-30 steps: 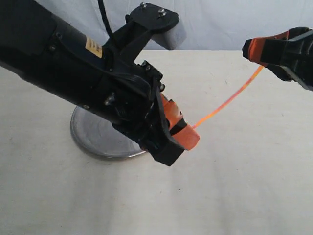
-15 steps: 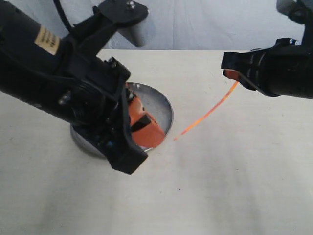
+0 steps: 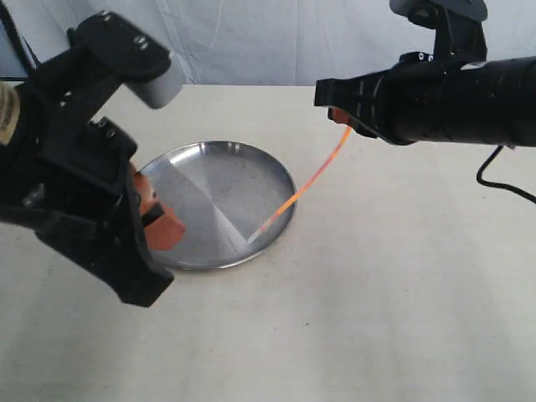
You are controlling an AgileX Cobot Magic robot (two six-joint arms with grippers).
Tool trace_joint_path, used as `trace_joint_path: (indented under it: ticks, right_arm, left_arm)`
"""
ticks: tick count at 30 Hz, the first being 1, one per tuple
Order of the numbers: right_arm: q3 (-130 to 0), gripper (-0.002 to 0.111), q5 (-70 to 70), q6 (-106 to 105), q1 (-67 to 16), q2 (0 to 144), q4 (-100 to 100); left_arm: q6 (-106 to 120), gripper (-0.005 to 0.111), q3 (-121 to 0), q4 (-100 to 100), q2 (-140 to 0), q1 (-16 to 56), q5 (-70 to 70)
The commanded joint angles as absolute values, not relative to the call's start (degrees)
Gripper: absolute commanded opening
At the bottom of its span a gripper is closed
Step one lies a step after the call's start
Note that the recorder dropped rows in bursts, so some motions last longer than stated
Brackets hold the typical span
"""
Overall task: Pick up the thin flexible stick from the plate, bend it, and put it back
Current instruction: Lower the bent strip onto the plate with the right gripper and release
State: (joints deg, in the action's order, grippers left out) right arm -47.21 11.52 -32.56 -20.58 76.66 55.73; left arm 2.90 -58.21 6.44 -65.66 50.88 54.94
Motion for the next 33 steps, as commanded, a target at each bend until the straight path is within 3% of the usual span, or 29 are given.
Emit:
trace_joint_path:
  ticks: [1,12,27,29,33]
  right_arm:
    - [-52.63,0.000,15.70,-34.73,-20.66,83.08,55.57]
    - [-65.31,0.000,22.40,-36.70,-20.66,102.67,56.95]
    - [-73.51,0.000,20.65,-46.51,-20.69,118.65,71.72]
    - [-73.51,0.004,19.03,-46.51,-20.81,119.57,71.72]
    - [-73.63,0.034,15.47,-46.51,-21.33,120.51,71.31]
  left_arm:
    - [-3.28,0.000,-52.07,4.88,-59.97,50.96,52.19]
    - [-13.65,0.000,-44.38,0.51,-45.80,50.96,49.82]
    - [-16.51,0.000,-41.36,0.73,-43.62,50.96,41.13]
    - [-16.51,0.000,-41.36,0.73,-43.62,50.96,41.02]
    - [-16.51,0.000,-41.36,0.73,-43.62,50.96,41.02]
